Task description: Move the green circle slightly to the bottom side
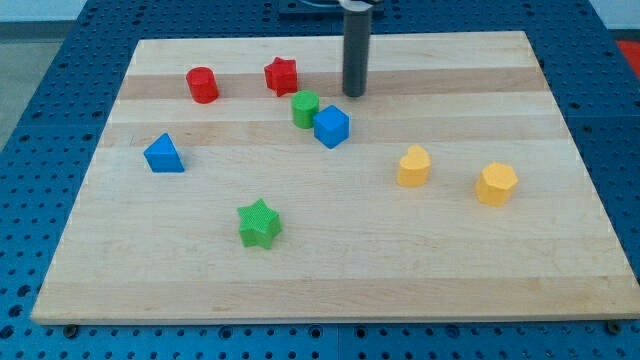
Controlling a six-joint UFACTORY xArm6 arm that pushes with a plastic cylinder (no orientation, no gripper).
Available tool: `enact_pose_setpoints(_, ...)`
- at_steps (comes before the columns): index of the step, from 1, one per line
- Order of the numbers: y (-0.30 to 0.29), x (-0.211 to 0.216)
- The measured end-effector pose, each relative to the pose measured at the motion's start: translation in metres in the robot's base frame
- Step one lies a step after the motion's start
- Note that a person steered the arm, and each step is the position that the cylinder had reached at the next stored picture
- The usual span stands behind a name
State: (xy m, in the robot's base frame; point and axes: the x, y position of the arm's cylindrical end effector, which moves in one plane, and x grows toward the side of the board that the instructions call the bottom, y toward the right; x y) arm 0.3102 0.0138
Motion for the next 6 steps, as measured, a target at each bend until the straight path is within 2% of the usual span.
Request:
enact_pose_setpoints(1,-0.057,0.025)
enact_pose_setpoints(2,-0.07,0.049)
enact_pose_setpoints(5,-0.07,0.045)
enact_pose_setpoints(6,-0.044,0.031)
